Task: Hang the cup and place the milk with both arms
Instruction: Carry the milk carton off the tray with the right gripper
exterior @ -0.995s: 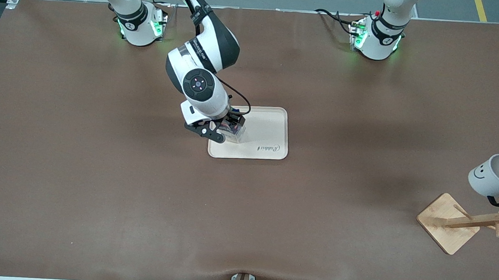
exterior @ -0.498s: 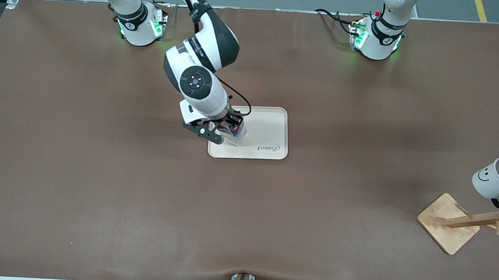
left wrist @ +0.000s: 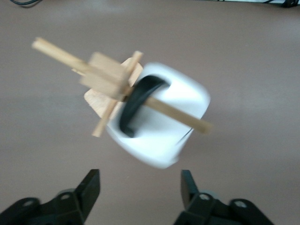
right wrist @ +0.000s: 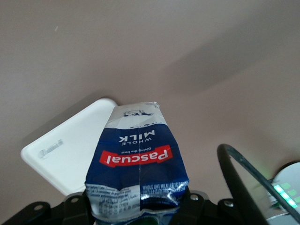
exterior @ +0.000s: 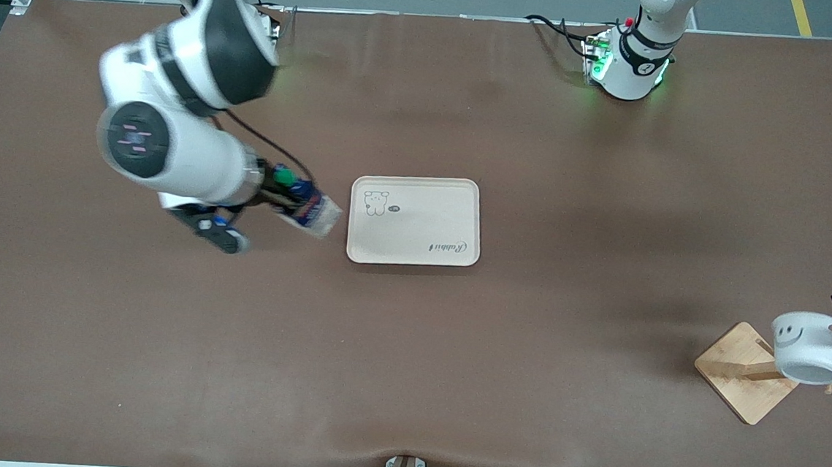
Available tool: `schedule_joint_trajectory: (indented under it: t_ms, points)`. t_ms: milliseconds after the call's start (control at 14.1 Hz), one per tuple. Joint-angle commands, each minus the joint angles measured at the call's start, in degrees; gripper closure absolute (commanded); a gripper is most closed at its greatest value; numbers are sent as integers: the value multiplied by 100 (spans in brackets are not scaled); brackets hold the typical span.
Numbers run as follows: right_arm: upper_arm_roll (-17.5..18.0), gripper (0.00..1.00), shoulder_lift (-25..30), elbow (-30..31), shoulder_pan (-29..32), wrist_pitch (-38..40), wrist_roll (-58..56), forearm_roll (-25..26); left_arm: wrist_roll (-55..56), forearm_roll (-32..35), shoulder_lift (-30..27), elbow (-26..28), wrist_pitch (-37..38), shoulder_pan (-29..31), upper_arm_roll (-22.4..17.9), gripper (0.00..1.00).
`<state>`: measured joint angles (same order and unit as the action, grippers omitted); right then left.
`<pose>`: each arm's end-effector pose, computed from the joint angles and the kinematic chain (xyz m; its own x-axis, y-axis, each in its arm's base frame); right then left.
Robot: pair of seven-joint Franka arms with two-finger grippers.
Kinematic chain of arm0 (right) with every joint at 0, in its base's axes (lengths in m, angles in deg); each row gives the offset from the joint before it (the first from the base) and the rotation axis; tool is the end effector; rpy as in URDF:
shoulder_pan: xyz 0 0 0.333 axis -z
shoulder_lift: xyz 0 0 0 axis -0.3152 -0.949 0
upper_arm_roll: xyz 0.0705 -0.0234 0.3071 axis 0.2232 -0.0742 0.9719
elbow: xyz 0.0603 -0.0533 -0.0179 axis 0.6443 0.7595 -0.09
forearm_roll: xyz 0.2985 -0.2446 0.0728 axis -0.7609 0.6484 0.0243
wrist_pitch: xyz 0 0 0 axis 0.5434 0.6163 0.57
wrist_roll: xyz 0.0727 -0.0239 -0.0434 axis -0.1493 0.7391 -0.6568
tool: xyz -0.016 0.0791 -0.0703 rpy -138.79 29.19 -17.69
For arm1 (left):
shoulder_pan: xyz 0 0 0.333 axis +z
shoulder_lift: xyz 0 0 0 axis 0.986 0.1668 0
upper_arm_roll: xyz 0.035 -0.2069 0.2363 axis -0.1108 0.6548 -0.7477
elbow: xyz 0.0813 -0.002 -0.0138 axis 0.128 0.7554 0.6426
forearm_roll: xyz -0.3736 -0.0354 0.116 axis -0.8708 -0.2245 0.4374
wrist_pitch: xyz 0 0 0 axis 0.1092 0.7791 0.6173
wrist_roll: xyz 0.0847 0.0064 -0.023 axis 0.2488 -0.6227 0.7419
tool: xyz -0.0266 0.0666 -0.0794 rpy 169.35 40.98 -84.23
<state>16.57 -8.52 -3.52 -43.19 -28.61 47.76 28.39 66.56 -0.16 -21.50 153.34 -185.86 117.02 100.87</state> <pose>0.5998 0.2420 0.5044 0.8417 -0.4618 -0.2799 -0.4629 -0.8839 0.0663 0.6477 0.1716 0.4970 0.9911 0.0041 0.1334 -0.0074 -0.9963 0.0857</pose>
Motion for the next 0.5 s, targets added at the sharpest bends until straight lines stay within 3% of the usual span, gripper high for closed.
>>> schedule_joint_trajectory:
  t_ms: [0,213,427]
  points:
    - [75,100,401,83,817,357,-1055,415,384,-34,-340,17,497,-14,211,0]
    - [67,100,455,188,1670,568,-2259,468,1025,-7,-595,17,876,-14,553,0]
    - [66,100,490,750,2453,394,-3808,740,2070,19,-841,17,1219,-5,975,0]
